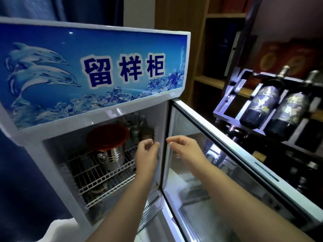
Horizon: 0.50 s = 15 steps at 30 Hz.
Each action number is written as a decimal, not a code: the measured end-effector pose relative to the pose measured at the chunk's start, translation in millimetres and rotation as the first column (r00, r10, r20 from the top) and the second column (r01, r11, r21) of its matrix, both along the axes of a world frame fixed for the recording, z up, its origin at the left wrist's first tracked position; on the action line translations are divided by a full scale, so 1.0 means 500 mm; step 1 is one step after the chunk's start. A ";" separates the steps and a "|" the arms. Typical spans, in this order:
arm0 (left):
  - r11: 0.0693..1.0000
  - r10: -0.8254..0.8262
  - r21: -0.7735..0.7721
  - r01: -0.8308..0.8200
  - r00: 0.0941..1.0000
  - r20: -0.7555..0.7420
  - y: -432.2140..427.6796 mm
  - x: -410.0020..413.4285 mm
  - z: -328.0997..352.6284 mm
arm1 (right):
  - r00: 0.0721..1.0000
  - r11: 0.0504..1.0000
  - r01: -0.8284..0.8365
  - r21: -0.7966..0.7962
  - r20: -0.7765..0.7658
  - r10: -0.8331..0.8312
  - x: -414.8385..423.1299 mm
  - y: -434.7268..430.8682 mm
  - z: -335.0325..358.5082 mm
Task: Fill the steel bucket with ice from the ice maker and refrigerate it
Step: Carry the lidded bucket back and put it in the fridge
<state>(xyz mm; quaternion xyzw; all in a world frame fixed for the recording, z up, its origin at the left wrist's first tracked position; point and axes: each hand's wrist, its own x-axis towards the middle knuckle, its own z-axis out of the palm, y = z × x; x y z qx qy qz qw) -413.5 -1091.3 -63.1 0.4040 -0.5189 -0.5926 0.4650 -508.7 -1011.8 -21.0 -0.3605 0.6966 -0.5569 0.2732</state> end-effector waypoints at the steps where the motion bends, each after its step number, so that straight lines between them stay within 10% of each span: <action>1: 0.999 -0.036 0.000 0.036 0.999 -0.001 0.031 -0.014 0.009 | 1.000 1.000 0.014 -0.008 -0.025 -0.014 -0.011 0.030 0.013; 15: 0.937 -0.310 -0.129 0.325 0.943 0.120 0.367 -0.099 0.064 | 0.866 0.900 0.393 0.186 -0.405 -0.294 -0.150 0.346 0.099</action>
